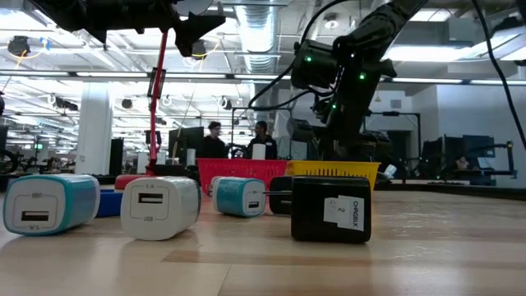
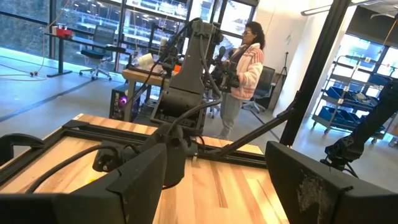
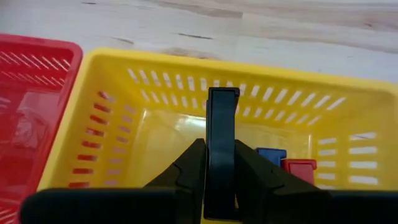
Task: Pick & Place Office items
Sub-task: Put the black digital timer into the yellow bin
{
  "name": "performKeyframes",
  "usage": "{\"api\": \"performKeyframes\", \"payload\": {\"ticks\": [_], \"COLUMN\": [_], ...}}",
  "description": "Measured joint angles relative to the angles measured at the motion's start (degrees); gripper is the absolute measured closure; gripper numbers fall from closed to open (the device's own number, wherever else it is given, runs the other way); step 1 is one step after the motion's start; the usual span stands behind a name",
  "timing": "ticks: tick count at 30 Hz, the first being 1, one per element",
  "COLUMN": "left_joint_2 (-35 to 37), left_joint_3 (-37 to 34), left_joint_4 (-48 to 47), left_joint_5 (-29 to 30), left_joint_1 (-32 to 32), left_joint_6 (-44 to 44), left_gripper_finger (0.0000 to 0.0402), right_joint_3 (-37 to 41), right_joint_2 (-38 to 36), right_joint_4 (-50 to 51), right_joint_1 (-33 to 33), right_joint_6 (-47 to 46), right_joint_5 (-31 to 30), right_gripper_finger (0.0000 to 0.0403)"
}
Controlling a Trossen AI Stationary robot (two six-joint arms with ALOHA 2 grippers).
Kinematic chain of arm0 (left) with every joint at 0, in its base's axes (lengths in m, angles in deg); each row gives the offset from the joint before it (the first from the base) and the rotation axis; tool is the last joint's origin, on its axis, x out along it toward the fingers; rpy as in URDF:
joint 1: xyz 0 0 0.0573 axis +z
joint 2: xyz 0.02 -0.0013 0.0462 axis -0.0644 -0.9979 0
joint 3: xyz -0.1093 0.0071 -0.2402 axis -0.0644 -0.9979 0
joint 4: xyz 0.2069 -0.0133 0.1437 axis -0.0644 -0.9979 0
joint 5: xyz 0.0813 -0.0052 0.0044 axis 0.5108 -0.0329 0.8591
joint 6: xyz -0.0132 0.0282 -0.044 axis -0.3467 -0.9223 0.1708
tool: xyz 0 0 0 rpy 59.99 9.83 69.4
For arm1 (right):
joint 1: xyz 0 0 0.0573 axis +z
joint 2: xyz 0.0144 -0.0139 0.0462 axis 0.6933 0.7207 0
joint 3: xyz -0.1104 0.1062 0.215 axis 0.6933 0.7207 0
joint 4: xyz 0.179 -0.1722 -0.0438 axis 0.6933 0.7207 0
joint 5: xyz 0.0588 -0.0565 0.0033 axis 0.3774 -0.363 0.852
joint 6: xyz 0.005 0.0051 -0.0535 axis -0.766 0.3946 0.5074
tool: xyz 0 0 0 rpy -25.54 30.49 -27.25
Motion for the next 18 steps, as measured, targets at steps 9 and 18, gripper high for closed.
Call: {"api": "performKeyframes", "payload": {"ticks": [9, 18], "left_joint_2": [0.0, 0.0], "left_joint_3": [0.0, 0.0], "left_joint_4": [0.0, 0.0], "left_joint_5": [0.0, 0.0], "left_joint_1": [0.0, 0.0], "left_joint_6": [0.0, 0.0], "left_gripper_finger": [0.0132, 0.0132], "right_joint_3": [0.0, -0.1], "right_joint_2": [0.0, 2.6], "right_joint_4": [-0.2, -3.1], "right_joint_1": [1.2, 1.9], "right_joint_6": [0.0, -0.3], "right_joint_5": [-1.5, -0.4], "right_gripper_finger": [0.0340, 0.0340]}}
